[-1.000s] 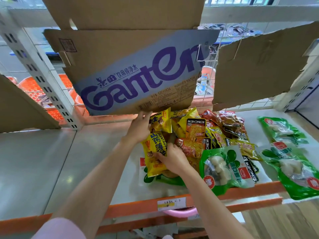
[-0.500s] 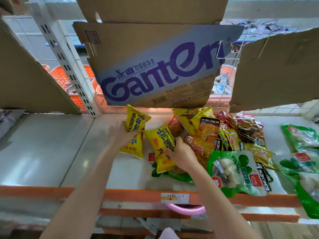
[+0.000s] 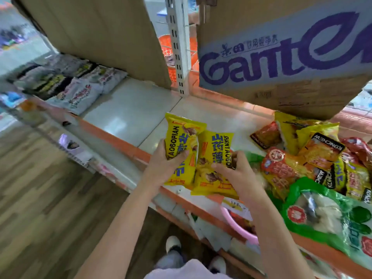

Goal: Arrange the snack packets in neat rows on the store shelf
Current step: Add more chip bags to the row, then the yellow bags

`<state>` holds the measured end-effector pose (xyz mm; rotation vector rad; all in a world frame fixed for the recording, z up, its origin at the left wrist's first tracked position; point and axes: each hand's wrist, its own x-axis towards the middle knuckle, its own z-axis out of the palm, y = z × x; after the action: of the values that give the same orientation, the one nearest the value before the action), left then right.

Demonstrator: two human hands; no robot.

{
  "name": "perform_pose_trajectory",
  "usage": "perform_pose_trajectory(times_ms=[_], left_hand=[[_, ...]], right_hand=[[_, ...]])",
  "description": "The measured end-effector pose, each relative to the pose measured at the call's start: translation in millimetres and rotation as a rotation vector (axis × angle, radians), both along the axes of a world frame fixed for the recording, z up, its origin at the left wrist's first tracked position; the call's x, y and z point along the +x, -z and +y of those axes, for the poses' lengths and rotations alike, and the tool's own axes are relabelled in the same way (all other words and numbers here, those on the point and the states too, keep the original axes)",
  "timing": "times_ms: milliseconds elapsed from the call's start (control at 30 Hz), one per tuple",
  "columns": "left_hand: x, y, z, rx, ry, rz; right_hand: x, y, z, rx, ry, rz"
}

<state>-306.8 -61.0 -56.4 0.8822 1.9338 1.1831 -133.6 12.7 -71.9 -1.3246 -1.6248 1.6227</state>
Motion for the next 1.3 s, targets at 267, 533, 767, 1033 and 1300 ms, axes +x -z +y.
perform_pose_trajectory(times_ms=[267,533,767,1033,1300], left_hand=[[-35.2,7.3,-76.3,0.014,-0.263,-0.159],[-110.9,7.5,-150.2,0.075,-0.279,-0.267],[-200.2,11.8,-232.9,0.078,-0.441,-0.298],[-270.0,11.2,-303.1,-0.015,-0.537,-0.279],[-315.5,20.3,-296.2,-0.016,-0.601,-0.364]], right_hand=[[-55.9,-0.2,-36.7,-0.093,-0.265,0.118],[-148.7,-2.5,-103.1,0.005,-0.213,0.091],[-250.0,-4.9,-174.7,0.150,-0.324,0.026],[-340.6,0.7,-226.4,0.136,-0.454,-0.018],[-404.3,4.3,-212.7,0.160,-0.550,-0.126]])
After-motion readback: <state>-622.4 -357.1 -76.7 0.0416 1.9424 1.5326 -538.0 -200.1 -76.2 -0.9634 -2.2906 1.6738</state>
